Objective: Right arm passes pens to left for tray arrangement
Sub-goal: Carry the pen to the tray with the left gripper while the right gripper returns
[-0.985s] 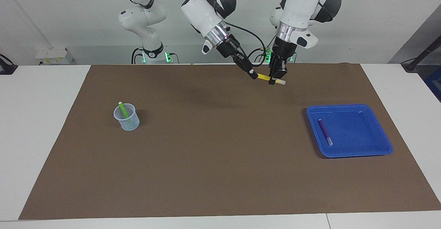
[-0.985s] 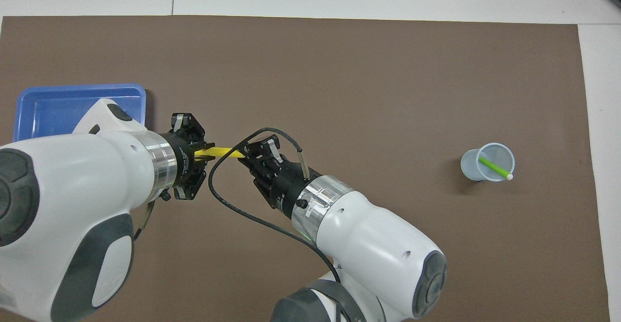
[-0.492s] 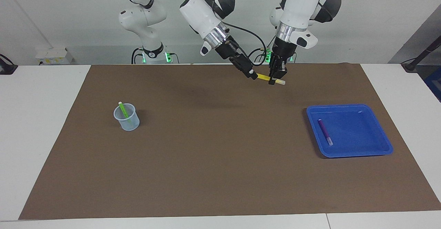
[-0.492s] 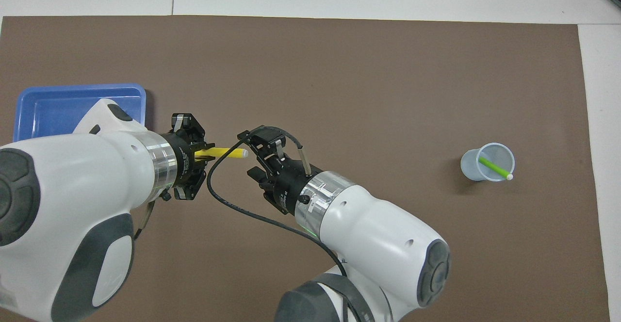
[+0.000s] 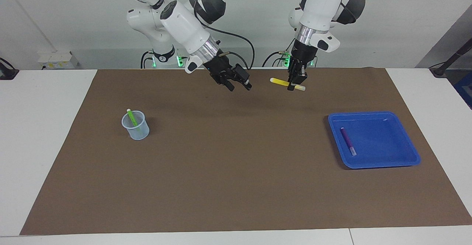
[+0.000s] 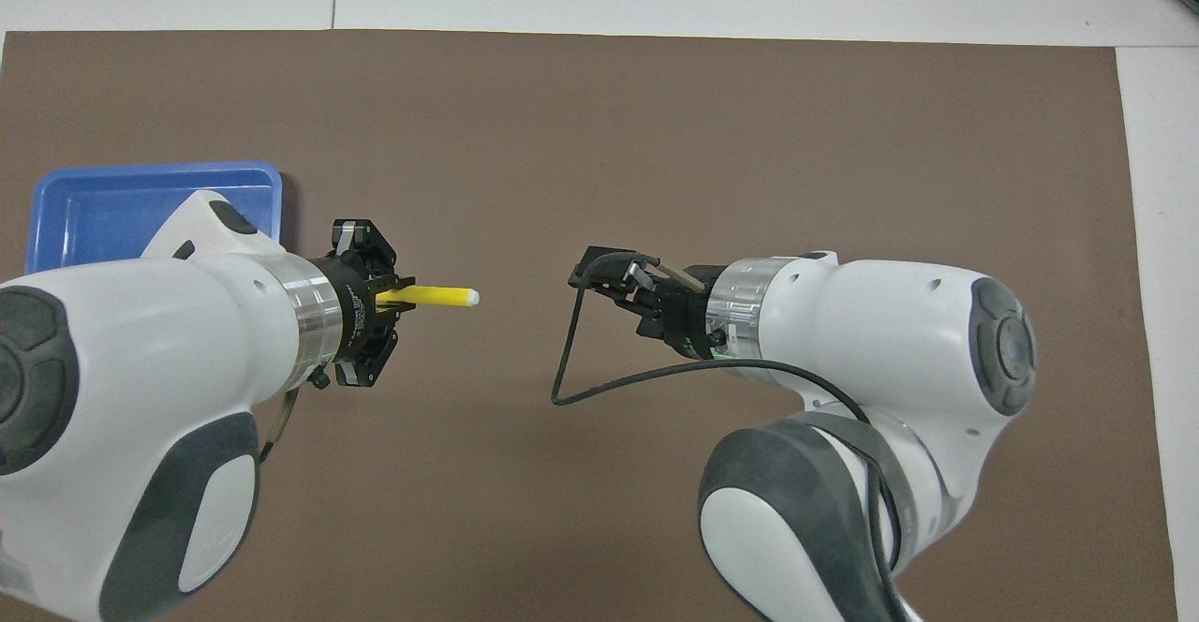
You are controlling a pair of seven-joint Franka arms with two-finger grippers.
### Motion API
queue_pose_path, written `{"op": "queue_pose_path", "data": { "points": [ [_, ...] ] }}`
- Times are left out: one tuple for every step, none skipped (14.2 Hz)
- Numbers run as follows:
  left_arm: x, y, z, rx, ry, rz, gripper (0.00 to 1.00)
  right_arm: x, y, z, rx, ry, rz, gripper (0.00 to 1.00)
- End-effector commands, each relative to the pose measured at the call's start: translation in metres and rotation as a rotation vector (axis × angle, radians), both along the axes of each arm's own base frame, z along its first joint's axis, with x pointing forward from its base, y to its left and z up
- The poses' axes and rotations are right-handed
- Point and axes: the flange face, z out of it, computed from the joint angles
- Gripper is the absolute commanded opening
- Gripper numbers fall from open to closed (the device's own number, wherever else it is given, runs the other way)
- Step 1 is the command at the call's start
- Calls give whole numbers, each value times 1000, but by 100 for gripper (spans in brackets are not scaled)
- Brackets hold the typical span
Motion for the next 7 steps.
{"op": "queue_pose_path", "data": {
  "points": [
    [-2, 6, -5, 26, 6, -51, 0, -1, -32, -3, -167, -44, 220, 100],
    [-1, 9, -5, 34, 1, -79, 0, -1, -45, -6, -206, -35, 282, 100],
    [1, 14, -6, 44, 0, -103, 0, 0, -60, -9, -281, -47, 363, 100],
    [6, 25, -7, 57, -3, -133, 0, 1, -72, -11, -362, -60, 450, 100],
    [7, 31, -9, 78, 3, -192, 0, 2, -87, -14, -420, -60, 524, 100],
    [10, 45, -10, 99, 7, -248, 0, 4, -104, -14, -453, -58, 577, 100],
    [14, 58, -10, 118, 5, -305, 0, 7, -126, -17, -478, -45, 611, 100]
  ]
}}
